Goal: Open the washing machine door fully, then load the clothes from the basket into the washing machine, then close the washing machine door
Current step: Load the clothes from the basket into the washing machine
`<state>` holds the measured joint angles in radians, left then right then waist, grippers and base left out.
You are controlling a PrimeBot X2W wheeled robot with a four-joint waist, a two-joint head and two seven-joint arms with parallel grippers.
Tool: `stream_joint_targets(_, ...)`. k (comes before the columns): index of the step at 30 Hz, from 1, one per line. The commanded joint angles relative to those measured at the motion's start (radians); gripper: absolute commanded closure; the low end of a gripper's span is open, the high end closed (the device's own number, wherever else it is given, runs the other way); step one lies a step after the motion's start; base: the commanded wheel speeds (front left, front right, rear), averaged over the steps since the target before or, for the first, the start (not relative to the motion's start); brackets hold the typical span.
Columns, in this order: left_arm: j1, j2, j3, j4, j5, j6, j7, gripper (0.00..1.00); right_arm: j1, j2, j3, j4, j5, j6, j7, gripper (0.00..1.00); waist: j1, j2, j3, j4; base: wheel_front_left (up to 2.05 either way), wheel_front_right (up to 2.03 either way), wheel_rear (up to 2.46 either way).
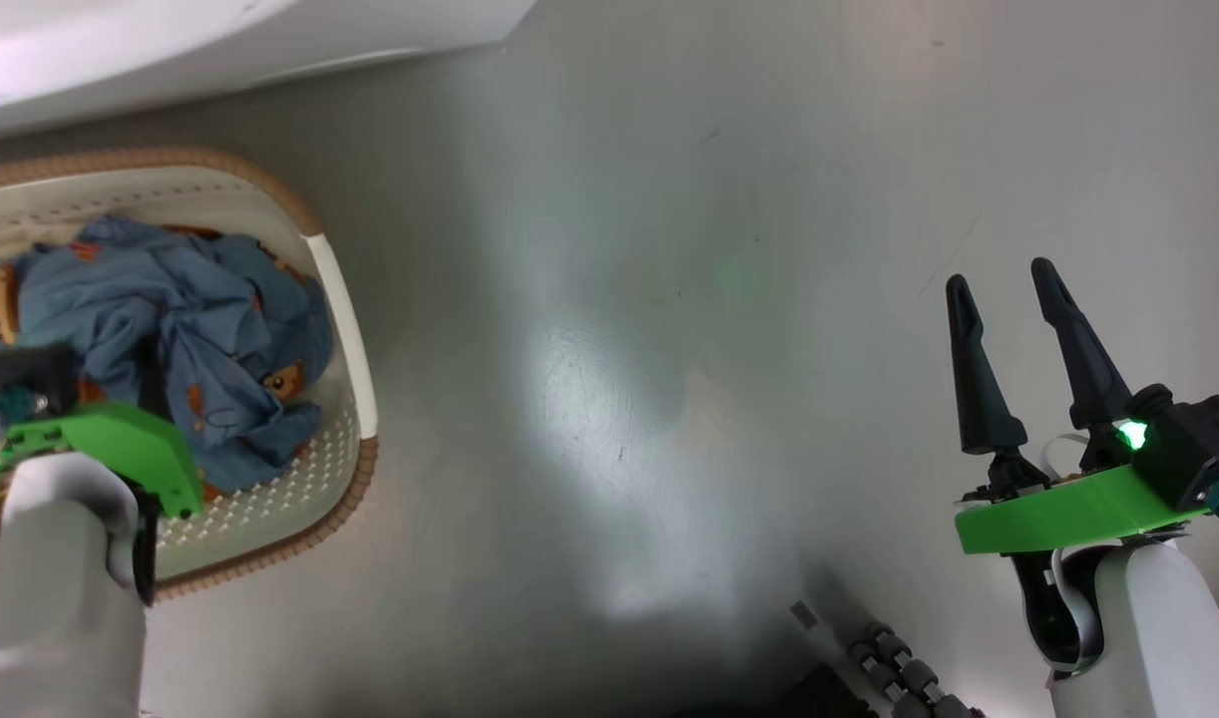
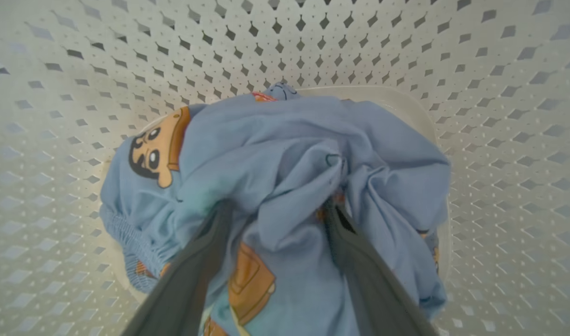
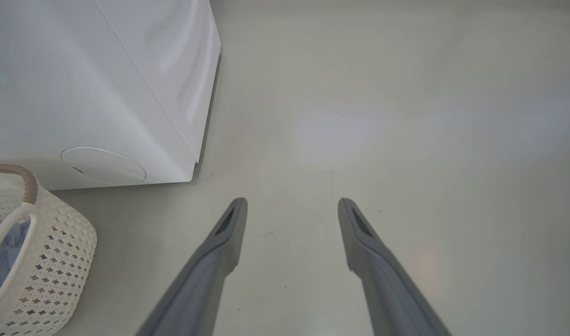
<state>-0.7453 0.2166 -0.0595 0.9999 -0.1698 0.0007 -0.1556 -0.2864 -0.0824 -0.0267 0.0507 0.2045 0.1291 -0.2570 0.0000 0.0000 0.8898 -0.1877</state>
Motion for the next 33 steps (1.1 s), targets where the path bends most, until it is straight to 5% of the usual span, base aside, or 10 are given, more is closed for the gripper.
stream_joint_targets(1,0.009,0.043,0.018,0.004,0.004,0.015,0.012,0.0,0.022,-0.001,0.022,-0.022,0.017,0.002,-0.005,0.0,0.0,0.0,0.012,-0.004,0.0,0.0,0.0)
stream_joint_targets(9,-0.074,0.059,0.012,0.053,-0.008,0.019,0.128,0.0,0.019,0.0,0.02,-0.02,0.024,0.002,-0.005,0.0,0.0,0.0,0.032,-0.011,0.0,0.0,0.0)
stream_joint_targets(10,-0.078,0.058,0.01,0.059,-0.008,0.022,0.138,0.36,0.018,0.001,0.021,-0.017,0.025,0.002,-0.005,0.0,0.0,0.0,0.03,-0.011,0.0,0.0,0.0)
stream_joint_targets(11,-0.08,0.055,0.008,0.065,-0.01,0.021,0.149,0.54,0.016,0.001,0.021,-0.014,0.026,0.002,-0.005,0.0,0.0,0.0,0.028,-0.01,0.0,0.0,0.0)
stream_joint_targets(12,-0.082,0.05,0.01,0.068,-0.017,0.019,0.151,1.0,0.014,0.002,0.022,-0.012,0.028,0.002,-0.005,0.0,0.0,0.0,0.025,-0.01,0.0,0.0,0.0)
stream_joint_targets(26,0.029,-0.007,0.017,0.042,-0.059,0.002,-0.076,1.0,-0.006,-0.009,0.018,0.002,0.029,0.002,-0.005,0.0,0.0,0.0,-0.125,0.031,0.0,0.0,0.0)
stream_joint_targets(33,0.116,-0.038,0.014,-0.107,-0.05,0.005,-0.105,1.0,0.006,-0.017,0.014,0.011,0.03,0.002,-0.005,0.0,0.0,0.0,-0.22,0.062,0.0,0.0,0.0)
